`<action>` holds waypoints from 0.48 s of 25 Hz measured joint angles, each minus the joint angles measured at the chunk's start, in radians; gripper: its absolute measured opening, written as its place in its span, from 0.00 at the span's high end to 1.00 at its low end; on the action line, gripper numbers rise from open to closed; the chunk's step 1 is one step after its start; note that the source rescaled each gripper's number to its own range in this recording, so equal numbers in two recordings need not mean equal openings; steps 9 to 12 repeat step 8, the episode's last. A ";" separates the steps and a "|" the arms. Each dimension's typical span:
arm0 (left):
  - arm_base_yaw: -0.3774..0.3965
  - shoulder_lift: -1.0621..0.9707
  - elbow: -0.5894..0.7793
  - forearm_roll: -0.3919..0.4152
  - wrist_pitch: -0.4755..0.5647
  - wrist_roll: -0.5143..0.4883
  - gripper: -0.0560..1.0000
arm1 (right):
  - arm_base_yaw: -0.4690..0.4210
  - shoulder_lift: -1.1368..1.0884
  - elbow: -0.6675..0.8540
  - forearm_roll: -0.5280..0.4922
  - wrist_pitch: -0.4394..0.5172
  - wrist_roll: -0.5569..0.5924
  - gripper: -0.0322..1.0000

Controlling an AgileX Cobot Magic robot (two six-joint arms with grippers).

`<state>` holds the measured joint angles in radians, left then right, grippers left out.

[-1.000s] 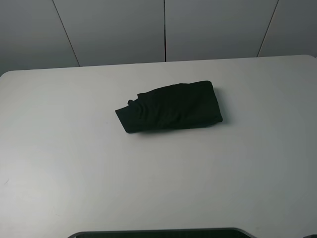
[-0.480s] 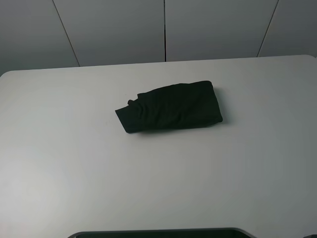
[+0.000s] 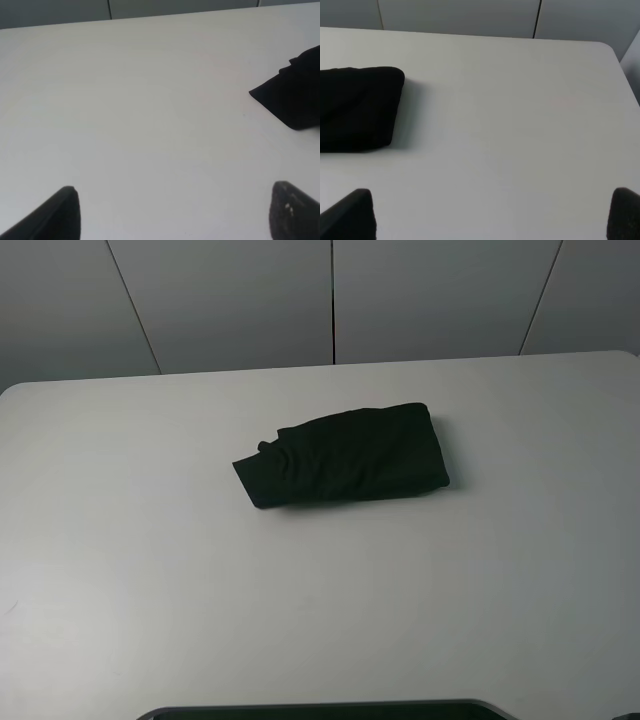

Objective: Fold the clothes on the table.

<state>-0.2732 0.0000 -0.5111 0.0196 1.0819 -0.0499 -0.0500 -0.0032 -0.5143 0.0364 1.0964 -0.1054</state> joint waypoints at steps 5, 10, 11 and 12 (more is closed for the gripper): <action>0.000 0.000 0.000 0.000 0.000 0.000 0.00 | 0.000 0.000 0.000 0.000 0.000 0.000 0.00; 0.000 0.000 0.000 0.000 0.000 0.000 0.00 | 0.000 0.000 0.000 0.000 0.000 0.000 0.00; 0.000 0.000 0.000 0.000 0.000 0.000 0.00 | 0.000 0.000 0.000 0.000 0.000 0.000 0.00; 0.000 0.000 0.000 0.000 0.000 0.000 0.00 | 0.000 0.000 0.000 0.000 0.000 0.000 0.00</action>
